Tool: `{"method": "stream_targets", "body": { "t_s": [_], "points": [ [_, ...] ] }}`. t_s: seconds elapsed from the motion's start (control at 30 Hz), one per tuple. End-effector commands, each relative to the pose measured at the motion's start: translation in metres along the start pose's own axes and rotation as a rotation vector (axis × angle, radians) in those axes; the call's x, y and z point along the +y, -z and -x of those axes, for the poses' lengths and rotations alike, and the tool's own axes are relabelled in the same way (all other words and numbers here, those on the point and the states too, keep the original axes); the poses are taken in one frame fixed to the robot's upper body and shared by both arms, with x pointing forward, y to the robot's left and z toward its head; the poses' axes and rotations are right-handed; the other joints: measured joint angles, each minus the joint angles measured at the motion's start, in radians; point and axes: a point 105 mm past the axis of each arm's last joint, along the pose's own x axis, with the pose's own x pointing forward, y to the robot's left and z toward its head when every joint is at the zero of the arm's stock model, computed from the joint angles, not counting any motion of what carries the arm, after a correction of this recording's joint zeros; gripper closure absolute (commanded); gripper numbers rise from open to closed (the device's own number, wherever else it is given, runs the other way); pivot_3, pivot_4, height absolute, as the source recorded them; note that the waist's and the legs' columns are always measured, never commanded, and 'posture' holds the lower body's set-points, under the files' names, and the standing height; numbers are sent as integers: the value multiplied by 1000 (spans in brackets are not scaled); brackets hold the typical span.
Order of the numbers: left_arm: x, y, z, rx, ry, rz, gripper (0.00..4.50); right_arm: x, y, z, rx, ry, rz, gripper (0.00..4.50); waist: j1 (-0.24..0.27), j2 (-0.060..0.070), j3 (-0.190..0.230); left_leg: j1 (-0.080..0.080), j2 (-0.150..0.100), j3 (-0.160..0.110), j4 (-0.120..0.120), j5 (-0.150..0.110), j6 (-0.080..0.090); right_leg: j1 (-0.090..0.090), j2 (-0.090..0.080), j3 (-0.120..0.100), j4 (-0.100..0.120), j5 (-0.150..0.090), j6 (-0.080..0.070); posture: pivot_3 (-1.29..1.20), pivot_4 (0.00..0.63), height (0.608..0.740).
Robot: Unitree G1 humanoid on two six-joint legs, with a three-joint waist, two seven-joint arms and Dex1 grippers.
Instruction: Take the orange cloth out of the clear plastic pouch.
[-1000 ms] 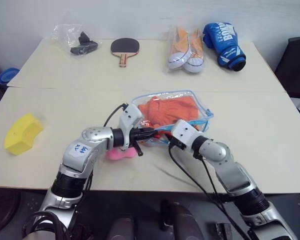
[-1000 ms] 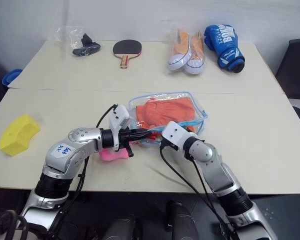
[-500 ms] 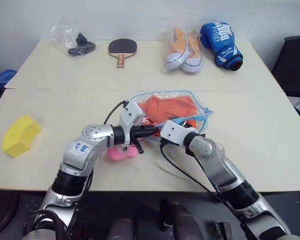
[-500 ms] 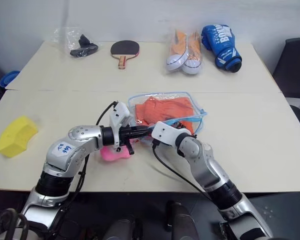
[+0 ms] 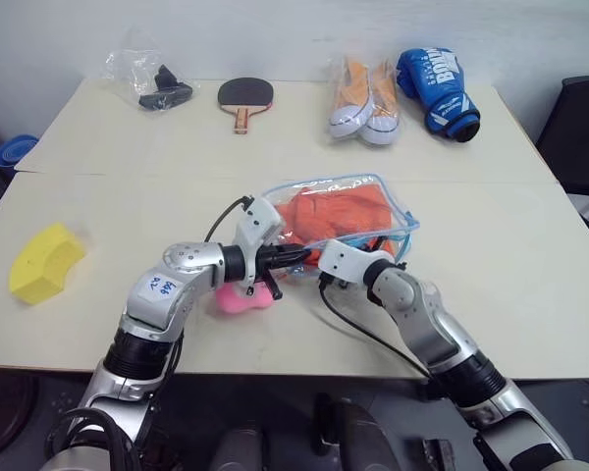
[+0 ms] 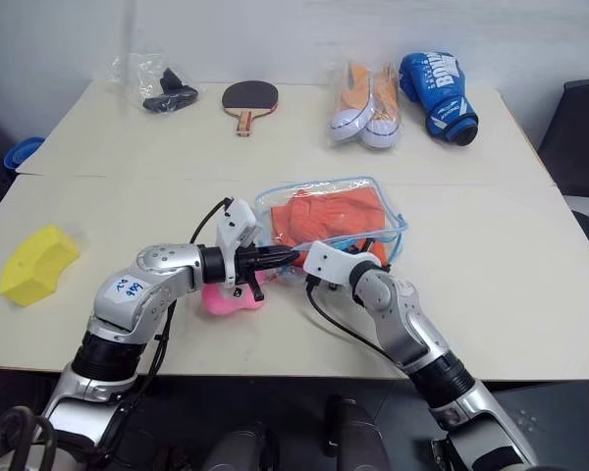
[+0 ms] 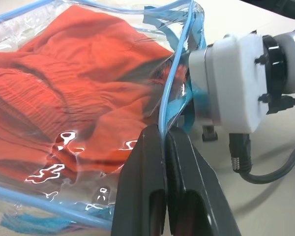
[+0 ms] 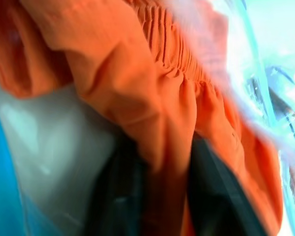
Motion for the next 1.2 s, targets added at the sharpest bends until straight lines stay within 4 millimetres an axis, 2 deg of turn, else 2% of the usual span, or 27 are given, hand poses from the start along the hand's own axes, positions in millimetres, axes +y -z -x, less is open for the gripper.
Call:
{"method": "stream_targets", "body": {
  "t_s": [0.03, 0.13, 0.27, 0.47, 0.6, 0.7, 0.77, 0.83, 1.03, 1.1, 1.2],
  "points": [
    [2, -13, -1, -38, -9, -42, 4500, 14, 23, 3, 72, -56, -9, 4493, -2, 0, 0, 0, 0, 0, 0, 0, 0, 0, 0, 0, 0, 0, 0, 0, 150, 740],
    [6, -11, -4, -24, -31, -61, 4500, 15, 18, 8, 41, -69, 31, 4493, -1, 0, 0, 0, 0, 0, 0, 0, 0, 0, 0, 0, 0, 0, 0, 0, 150, 740],
    [21, -6, -10, -4, -107, -73, 4500, 15, 2, 22, -65, -107, 140, 4493, 1, 0, 0, 0, 0, 0, 0, 0, 0, 0, 0, 0, -1, 0, 0, 0, 150, 740],
    [56, -10, -21, -33, -271, -27, 4500, 42, 1, 55, -186, -314, 382, 4493, 6, 0, 0, 0, 0, 0, 0, 0, 0, -1, 1, -1, -3, 0, 1, 0, 150, 740],
    [60, -17, -28, -55, -287, -39, 4500, 50, 3, 60, -204, -369, 368, 4493, 4, -1, 0, -1, 0, 1, -2, 0, 0, 0, 1, -1, -3, 0, 0, 0, 150, 740],
    [51, -24, -35, -77, -227, -53, 4500, 48, 4, 56, -194, -367, 352, 4493, 3, -1, 0, 0, 1, 2, -3, 0, 0, 0, 1, -1, -3, 0, 0, 0, 150, 740],
    [47, -23, -38, -59, -210, -104, 4500, 45, 3, 54, -201, -355, 358, 4493, 0, -1, 0, 0, 1, 2, -3, 0, 0, 0, 1, -1, -2, 0, 0, 0, 150, 740],
    [54, -16, -37, -12, -250, -184, 4500, 42, -2, 58, -234, -352, 356, 4493, -1, -1, 0, 0, 1, 2, -3, 0, 0, 0, 1, -1, -3, 0, 0, 0, 150, 740],
    [87, 9, -25, 137, -386, -476, 4500, 37, -26, 91, -436, -364, 353, 4493, -2, -1, 0, 2, 1, 2, -3, 0, -1, -1, 1, -2, -3, 0, 0, 0, 150, 740],
    [95, 14, -22, 169, -410, -539, 4500, 39, -27, 102, -493, -399, 392, 4493, -2, -1, 0, 2, 1, 2, -4, 0, -1, -1, 1, -2, -3, 0, 0, 0, 150, 740],
    [104, 18, -21, 185, -435, -545, 4500, 41, -22, 116, -532, -463, 410, 4493, 0, -1, 0, 2, 0, 3, -4, 0, -1, 0, 0, -2, -6, 0, 0, 0, 150, 740]
  ]
}}
